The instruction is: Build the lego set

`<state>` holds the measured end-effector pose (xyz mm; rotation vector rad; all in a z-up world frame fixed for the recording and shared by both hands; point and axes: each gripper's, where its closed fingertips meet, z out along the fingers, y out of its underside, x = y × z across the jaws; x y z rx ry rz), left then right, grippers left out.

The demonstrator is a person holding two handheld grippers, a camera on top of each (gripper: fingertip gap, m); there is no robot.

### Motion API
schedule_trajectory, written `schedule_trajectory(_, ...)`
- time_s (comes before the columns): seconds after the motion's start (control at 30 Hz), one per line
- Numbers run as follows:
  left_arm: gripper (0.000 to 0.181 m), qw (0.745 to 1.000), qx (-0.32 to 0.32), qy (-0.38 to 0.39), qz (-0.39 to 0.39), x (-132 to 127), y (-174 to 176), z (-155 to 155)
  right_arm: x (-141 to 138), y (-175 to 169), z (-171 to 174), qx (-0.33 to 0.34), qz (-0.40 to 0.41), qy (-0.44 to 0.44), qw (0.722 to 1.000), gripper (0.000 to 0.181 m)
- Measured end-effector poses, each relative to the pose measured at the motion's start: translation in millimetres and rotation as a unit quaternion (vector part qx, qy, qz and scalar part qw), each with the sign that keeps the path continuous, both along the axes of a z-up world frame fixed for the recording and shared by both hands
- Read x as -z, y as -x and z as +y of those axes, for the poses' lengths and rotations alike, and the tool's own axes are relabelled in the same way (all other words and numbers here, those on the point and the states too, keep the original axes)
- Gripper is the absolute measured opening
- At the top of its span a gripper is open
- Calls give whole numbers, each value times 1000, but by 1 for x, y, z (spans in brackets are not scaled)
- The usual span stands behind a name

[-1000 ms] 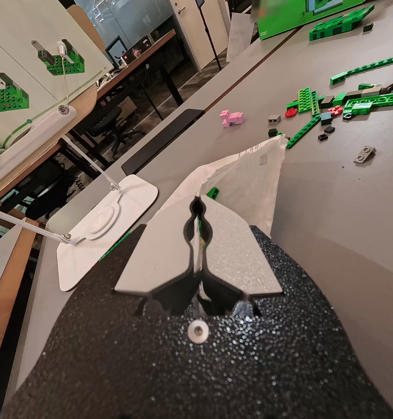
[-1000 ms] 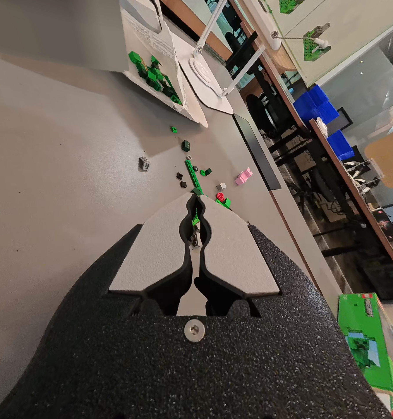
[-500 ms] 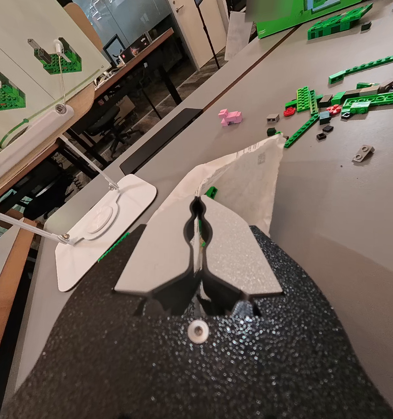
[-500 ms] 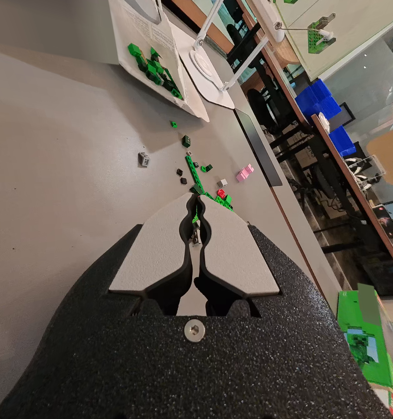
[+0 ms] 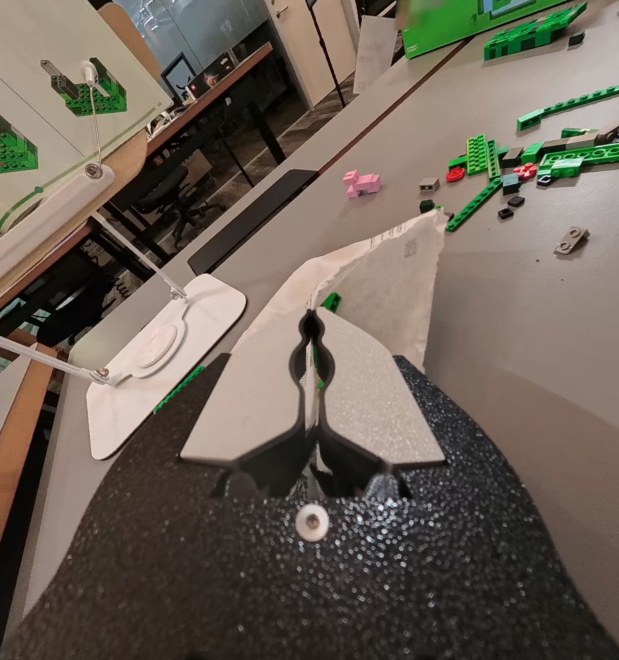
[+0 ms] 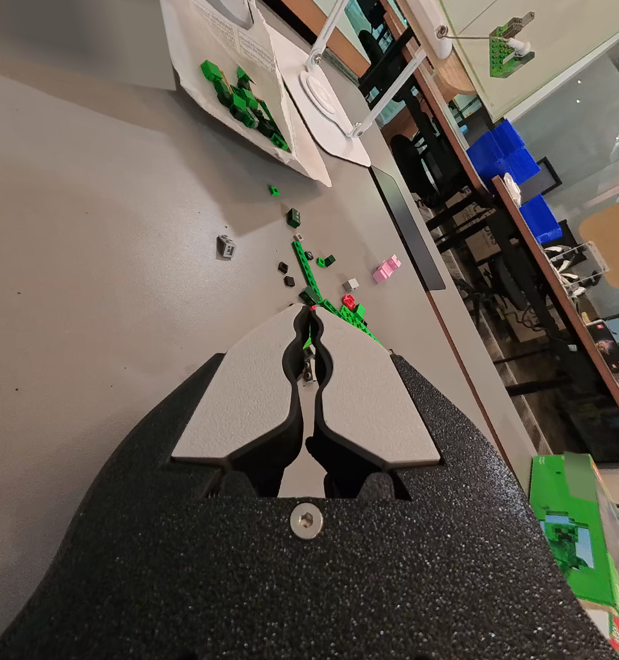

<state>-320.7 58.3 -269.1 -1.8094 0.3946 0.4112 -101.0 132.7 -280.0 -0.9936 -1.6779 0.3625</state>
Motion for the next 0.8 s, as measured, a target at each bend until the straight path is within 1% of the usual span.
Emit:
schedule_trajectory(0.4,0,1000,1,1,1,0,-1,0,0,0,1,2,1,4,1000,0)
schedule_trajectory(0.53,0,1000,0,0,2,0,0,0,-13,-6,20,60,38,-5,997,0)
schedule_trajectory(0.63,0,1000,-2,-2,3,-1,0,-1,-19,-12,33,98,60,10,993,1)
schedule_trajectory(0.8,0,1000,-2,-2,2,-1,0,-1,-17,-15,42,123,57,20,991,1)
